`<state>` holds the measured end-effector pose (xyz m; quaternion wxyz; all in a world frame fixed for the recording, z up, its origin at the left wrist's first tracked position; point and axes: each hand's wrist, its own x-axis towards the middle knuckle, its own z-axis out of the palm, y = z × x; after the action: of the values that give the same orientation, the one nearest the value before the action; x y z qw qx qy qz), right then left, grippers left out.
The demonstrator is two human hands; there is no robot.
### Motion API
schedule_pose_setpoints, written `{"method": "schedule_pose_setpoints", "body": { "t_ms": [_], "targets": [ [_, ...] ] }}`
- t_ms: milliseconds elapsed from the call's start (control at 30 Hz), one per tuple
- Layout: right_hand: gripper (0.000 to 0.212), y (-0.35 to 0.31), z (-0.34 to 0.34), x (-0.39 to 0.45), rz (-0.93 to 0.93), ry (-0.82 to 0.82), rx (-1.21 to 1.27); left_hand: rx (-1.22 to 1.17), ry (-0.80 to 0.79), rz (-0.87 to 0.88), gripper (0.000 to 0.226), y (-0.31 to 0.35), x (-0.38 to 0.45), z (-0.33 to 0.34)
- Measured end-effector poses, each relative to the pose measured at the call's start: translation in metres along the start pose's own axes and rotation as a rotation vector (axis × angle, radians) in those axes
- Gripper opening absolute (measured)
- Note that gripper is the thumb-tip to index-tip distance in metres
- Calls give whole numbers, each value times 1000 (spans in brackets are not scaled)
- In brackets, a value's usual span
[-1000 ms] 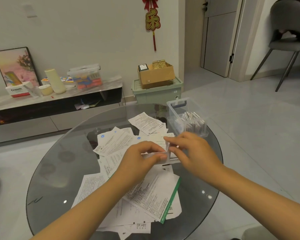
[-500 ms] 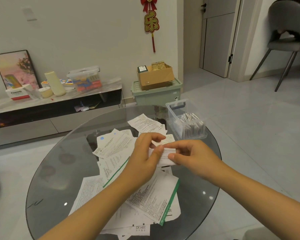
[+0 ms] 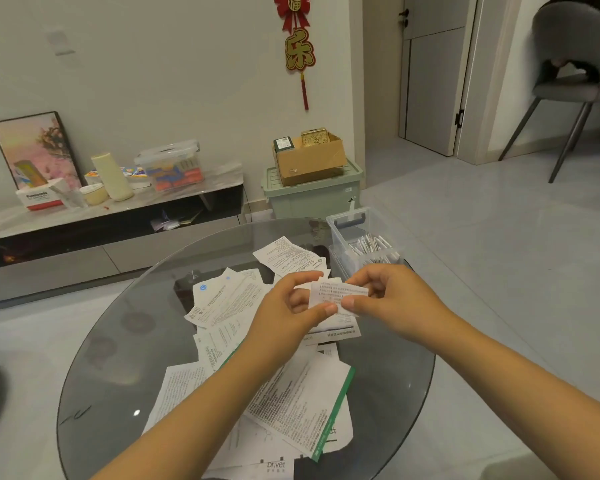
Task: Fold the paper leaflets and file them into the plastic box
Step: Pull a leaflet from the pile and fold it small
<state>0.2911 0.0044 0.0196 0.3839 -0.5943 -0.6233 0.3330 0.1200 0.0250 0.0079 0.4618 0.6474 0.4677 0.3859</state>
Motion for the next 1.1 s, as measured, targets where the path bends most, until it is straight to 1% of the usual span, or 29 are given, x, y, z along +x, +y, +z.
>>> {"method": "schedule_pose_setpoints", "body": {
  "t_ms": [133, 233, 333, 400, 500, 567, 700, 833, 933, 1000, 1100],
  "targets": [
    [14, -4, -10, 5, 0, 16, -7, 59, 81, -10, 20, 10, 9, 7],
    [16, -5, -14, 11, 16, 16, -12, 68, 97, -31, 10, 15, 14, 9],
    [11, -6, -22, 20, 23, -38, -10, 49, 84, -47, 8, 22, 25, 5],
    [9, -7, -27, 23, 16, -57, -55, 46, 67, -59, 7, 26, 32, 3],
    [14, -11, -34, 28, 11, -35, -127, 25, 22, -48, 6, 30, 41, 2],
    [14, -13, -37, 31, 20, -20, -158, 69, -11, -16, 4, 32, 49, 3],
    [15, -8, -41, 39, 51, -4, -148, 130, 9, 54, 9, 35, 71, 9],
    [12, -3, -49, 47, 76, 149, -148, 116, -15, 115, 9, 40, 94, 20],
    [10, 7, -61, 55, 112, 329, -163, 118, -95, 135, 7, 39, 118, 31],
    [11, 14, -67, 61, 128, 434, -196, 220, -113, 128, 10, 33, 132, 38],
    [11, 24, -70, 69, 137, 519, -234, 444, -153, 226, 17, 22, 146, 51]
  ]
}}
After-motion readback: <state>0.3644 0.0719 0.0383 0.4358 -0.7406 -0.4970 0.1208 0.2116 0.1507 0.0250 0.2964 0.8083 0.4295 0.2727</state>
